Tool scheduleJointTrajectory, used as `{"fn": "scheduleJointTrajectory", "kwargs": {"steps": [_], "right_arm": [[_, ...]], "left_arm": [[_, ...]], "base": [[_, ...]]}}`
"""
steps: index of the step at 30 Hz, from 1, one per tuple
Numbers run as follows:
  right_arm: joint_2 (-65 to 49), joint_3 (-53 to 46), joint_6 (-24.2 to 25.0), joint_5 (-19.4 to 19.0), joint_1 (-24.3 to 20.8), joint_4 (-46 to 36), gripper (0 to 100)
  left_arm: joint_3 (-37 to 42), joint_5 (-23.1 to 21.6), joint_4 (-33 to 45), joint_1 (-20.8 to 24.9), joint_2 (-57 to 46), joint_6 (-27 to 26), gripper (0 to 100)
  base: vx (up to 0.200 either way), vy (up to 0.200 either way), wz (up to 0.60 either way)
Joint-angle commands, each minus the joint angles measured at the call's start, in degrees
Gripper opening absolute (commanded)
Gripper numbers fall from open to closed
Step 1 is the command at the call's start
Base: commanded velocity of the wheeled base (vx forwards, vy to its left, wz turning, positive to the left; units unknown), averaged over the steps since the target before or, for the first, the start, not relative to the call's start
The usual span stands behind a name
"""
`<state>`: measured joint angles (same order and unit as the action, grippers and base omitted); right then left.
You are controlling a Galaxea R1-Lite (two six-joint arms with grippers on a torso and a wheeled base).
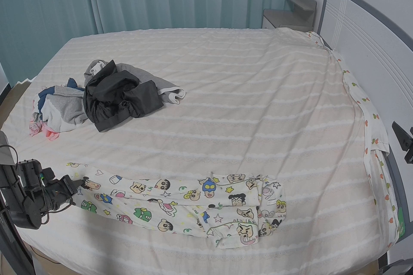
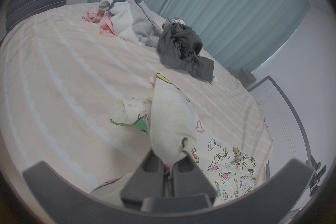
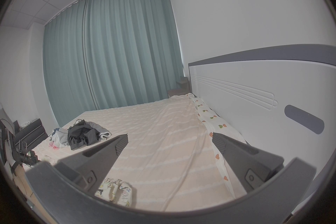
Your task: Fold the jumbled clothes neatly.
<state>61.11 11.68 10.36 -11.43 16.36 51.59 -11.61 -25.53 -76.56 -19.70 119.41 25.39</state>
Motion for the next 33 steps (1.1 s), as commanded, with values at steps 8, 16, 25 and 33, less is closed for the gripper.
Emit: {"fn": "scheduleJointTrajectory", "kwargs": {"steps": [8, 16, 25, 33], "right_arm": [[-0.29, 0.36, 0.27, -0.08, 0.25, 0.00, 100], [-0.29, 0.36, 0.36, -0.08, 0.34, 0.00, 100], [-0.12, 0.45, 0.45, -0.08, 0.34, 0.00, 100], [0.15, 0.45, 0.54, -0.08, 0.34, 0.00, 100]], "left_arm": [[0.79, -3.21, -0.87, -6.67, -0.93, -1.75, 0], [1.67, 5.14, -0.35, 9.15, -9.37, -1.31, 0], [-4.39, 23.77, 3.26, 35.26, -10.60, -1.14, 0], [-21.79, 32.12, 22.86, 50.02, -10.42, -1.14, 0]], "base": [[0.000, 0.000, 0.00], [0.000, 0.000, 0.00], [0.000, 0.000, 0.00], [0.000, 0.000, 0.00]]}}
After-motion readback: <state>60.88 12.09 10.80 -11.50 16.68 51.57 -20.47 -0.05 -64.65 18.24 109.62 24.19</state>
